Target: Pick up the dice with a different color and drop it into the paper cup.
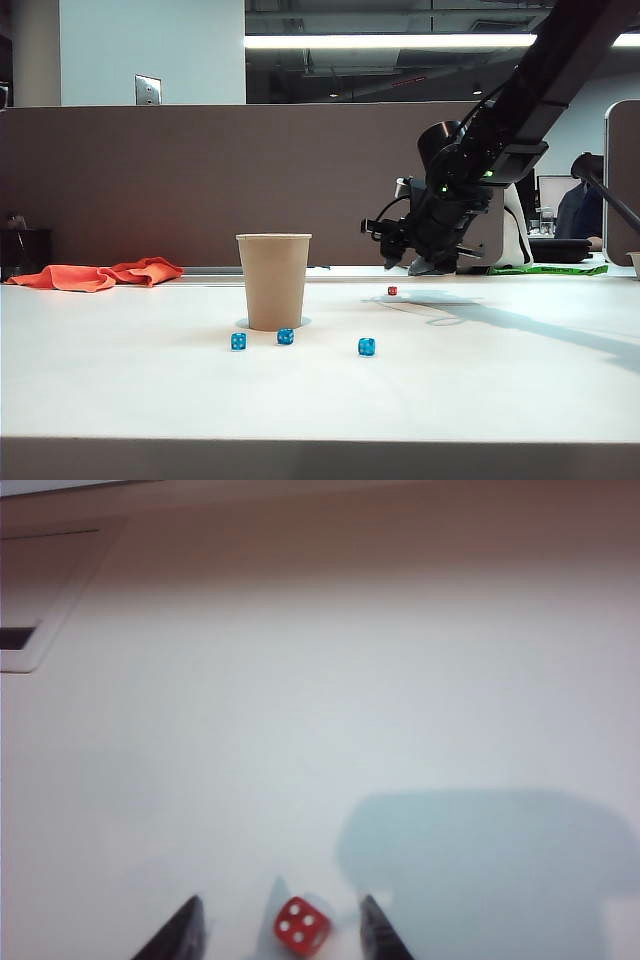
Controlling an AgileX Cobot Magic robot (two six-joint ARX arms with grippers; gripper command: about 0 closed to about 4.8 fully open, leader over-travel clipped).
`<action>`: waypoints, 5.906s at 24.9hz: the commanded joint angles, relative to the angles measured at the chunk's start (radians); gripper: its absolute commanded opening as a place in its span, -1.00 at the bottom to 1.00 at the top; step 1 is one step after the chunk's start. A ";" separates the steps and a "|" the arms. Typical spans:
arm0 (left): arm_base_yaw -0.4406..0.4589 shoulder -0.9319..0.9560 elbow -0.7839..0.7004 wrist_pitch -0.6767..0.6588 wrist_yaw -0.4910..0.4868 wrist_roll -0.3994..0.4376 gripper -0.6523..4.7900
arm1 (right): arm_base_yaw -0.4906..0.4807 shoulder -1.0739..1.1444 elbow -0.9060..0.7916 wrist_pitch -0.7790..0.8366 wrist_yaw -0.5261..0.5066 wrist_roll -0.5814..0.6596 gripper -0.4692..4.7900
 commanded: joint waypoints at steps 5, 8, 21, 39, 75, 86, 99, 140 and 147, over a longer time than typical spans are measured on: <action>0.000 0.001 0.001 0.014 -0.001 0.001 -0.78 | 0.000 -0.001 0.053 -0.044 -0.013 0.031 -0.01; 0.000 0.001 0.001 0.017 -0.002 0.002 -0.78 | 0.002 0.002 0.088 -0.087 0.012 0.017 -0.01; 0.000 0.001 0.001 0.017 0.001 0.001 -0.78 | 0.019 0.077 0.198 -0.212 0.062 -0.028 -0.01; 0.000 0.001 0.001 0.016 0.027 0.001 -0.78 | 0.030 0.089 0.217 -0.214 0.154 -0.062 -0.01; 0.000 0.001 0.001 0.017 0.023 0.002 -0.78 | 0.037 0.134 0.217 -0.149 0.080 -0.062 -0.02; 0.000 0.001 0.001 0.018 0.023 0.005 -0.78 | 0.082 0.134 0.216 -0.157 0.151 -0.140 -0.17; 0.000 0.001 0.001 0.017 0.024 0.005 -0.78 | 0.082 0.134 0.217 -0.186 0.172 -0.141 -0.31; 0.000 0.001 0.001 0.017 0.023 0.005 -0.78 | 0.082 0.070 0.254 -0.154 0.122 -0.140 -0.64; 0.000 0.001 0.001 0.017 0.023 0.005 -0.78 | 0.082 0.015 0.254 -0.239 0.061 -0.140 -0.64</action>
